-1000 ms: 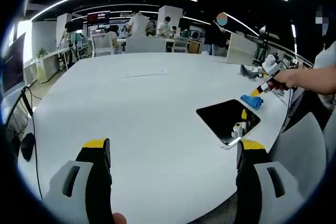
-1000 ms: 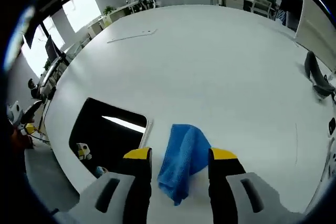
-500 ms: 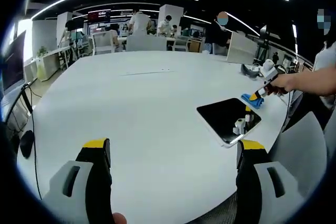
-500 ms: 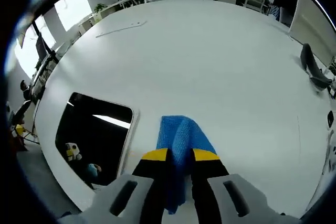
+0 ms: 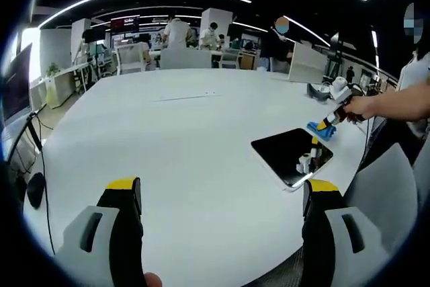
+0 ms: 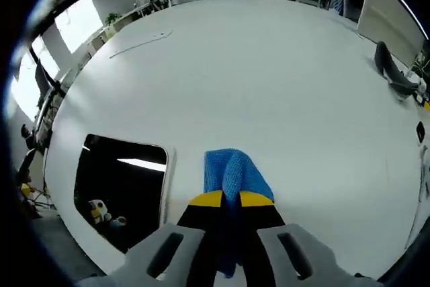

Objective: Wipe the mirror surface with the cleaning cloth until all visible marks leave the cleaned area.

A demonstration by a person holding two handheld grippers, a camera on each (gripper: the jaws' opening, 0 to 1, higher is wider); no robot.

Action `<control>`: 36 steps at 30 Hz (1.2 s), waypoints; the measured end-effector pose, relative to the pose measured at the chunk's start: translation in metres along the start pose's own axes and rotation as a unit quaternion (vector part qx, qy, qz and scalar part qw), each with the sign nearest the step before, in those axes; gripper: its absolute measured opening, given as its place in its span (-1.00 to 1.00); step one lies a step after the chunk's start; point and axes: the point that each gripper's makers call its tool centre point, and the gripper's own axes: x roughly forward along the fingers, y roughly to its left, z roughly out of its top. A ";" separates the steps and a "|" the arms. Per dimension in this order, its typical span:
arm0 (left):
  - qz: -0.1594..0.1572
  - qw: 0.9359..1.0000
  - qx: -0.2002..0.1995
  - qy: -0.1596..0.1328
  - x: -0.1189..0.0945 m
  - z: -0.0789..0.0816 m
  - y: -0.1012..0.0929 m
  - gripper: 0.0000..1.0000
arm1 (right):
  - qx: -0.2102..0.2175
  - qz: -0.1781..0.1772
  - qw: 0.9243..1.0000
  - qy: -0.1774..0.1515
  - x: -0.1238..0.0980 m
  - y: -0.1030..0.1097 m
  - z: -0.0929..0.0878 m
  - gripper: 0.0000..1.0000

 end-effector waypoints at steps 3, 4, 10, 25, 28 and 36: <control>-0.001 1.000 0.003 0.001 -0.001 0.000 0.000 0.98 | -0.011 -0.003 1.000 -0.013 -0.006 0.008 0.008 -0.98; -0.001 1.000 0.002 0.001 -0.002 0.000 0.000 0.98 | -0.005 0.005 1.000 -0.017 -0.007 0.015 0.011 -0.98; -0.001 1.000 0.000 -0.003 -0.002 0.000 0.001 0.98 | -0.012 0.023 0.999 -0.035 -0.010 0.044 0.028 -0.97; -0.006 1.000 0.003 0.001 -0.003 -0.004 0.002 0.98 | 0.015 0.003 1.000 0.006 0.023 0.072 0.018 -0.98; -0.006 1.000 0.002 0.002 -0.003 -0.005 0.002 0.98 | 0.021 0.004 1.000 0.006 0.024 0.076 0.022 -0.99; -0.012 1.000 -0.002 0.002 -0.001 -0.008 0.000 0.98 | 0.022 0.007 1.000 0.015 0.028 0.096 0.021 -0.99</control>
